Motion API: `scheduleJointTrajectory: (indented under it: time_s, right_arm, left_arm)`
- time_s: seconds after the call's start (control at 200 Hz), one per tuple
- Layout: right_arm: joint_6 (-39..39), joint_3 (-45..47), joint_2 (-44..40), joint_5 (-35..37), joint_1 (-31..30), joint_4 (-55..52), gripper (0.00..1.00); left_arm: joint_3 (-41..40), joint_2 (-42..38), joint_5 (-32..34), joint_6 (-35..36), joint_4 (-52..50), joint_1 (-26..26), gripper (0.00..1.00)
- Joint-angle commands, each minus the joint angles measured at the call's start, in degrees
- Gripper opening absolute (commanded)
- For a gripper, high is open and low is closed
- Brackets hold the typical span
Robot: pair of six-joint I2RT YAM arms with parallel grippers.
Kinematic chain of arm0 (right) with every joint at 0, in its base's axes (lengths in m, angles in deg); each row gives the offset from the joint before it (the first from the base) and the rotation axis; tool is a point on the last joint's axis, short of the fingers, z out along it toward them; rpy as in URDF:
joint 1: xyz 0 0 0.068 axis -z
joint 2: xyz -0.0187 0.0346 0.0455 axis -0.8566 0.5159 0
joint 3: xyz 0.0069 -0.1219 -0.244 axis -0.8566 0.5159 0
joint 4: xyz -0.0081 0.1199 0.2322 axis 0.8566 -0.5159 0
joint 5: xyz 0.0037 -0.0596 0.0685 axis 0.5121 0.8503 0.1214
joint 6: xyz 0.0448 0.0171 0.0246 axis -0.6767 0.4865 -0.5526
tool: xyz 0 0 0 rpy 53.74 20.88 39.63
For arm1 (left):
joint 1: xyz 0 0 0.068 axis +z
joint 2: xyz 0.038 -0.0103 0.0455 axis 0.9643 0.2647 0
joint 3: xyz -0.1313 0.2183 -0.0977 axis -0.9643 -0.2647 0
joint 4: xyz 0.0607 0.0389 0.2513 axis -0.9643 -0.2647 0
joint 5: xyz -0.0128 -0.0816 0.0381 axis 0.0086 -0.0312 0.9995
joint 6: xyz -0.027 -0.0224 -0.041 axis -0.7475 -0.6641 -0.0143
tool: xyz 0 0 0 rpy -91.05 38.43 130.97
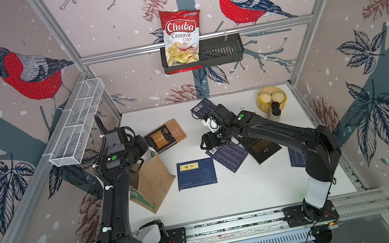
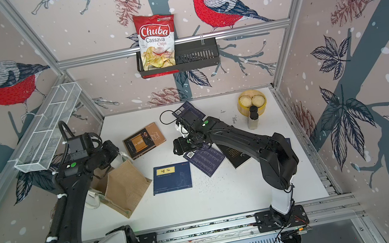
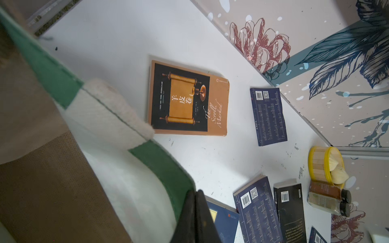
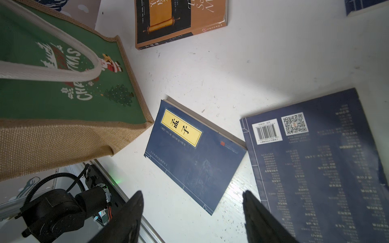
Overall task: Take out the books from the canvas bag
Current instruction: Pick up the canvas bag from the center of the board, then move the book to the center of the board.
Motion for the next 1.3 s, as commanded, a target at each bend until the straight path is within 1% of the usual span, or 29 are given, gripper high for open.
scheduleJointTrajectory:
  time_s: [0.0,0.07,0.145,0.23,0.3,0.395,0.505,0.575,0.705,0.825,0.926,1.016,1.096,1.211,1.291]
  right_arm:
    - [-0.4,-0.2,0.8,0.3,-0.4,2.3,0.74]
    - [0.2,-1.3,3.3,0.5,-0.8,3.2,0.72]
    - [1.0,-4.0,6.6,1.3,-1.0,2.4,0.71]
    - [0.8,-5.8,8.8,2.1,-1.0,2.6,0.70]
    - [0.1,-6.1,9.5,1.8,-1.0,4.4,0.70]
    - [0.0,-7.4,12.0,1.1,-1.0,6.2,0.70]
    - [0.8,-10.9,18.1,0.2,-1.0,7.0,0.67]
    - [1.0,-13.6,22.2,0.5,-1.1,7.2,0.62]
    - [1.3,-16.8,27.6,0.3,-1.1,11.4,0.54]
    - [1.1,-19.4,32.6,-2.4,-1.0,16.4,0.43]
    - [0.0,-21.5,36.7,-4.5,-0.9,20.6,0.35]
    - [-1.8,-23.1,40.4,-6.8,-1.1,25.2,0.32]
    - [-3.4,-26.3,44.3,-7.4,-1.1,27.4,0.31]
    - [-5.9,-30.9,49.5,-6.5,-1.0,30.7,0.31]
    - [-7.8,-33.9,52.6,-5.4,-0.5,32.8,0.31]
  left_arm:
    - [4.7,2.4,1.3,0.7,4.6,-0.1,0.00]
    - [7.5,3.1,1.8,1.0,4.5,-0.1,0.00]
    - [8.5,3.5,1.7,0.6,5.6,-0.1,0.00]
    - [7.2,4.3,1.3,-0.3,8.2,-0.1,0.00]
    - [4.5,5.0,0.8,-1.2,12.8,-0.2,0.00]
    - [3.7,7.5,2.5,-1.0,16.3,-0.9,0.00]
    - [7.1,10.6,4.7,0.2,17.9,-1.5,0.00]
    - [11.0,11.8,6.1,0.9,17.1,-1.8,0.00]
    - [18.7,11.9,9.3,2.5,11.3,-3.2,0.00]
    - [21.6,9.0,13.1,3.9,5.2,-4.1,0.00]
    - [23.7,5.2,19.0,5.7,0.2,-4.1,0.00]
    - [26.5,2.6,22.3,8.2,-2.9,-4.1,0.00]
    - [31.3,2.4,24.0,9.7,-7.1,-4.0,0.00]
    - [36.5,2.5,26.0,11.6,-11.7,-4.1,0.00]
    - [38.7,2.3,27.5,11.8,-13.6,-4.0,0.00]
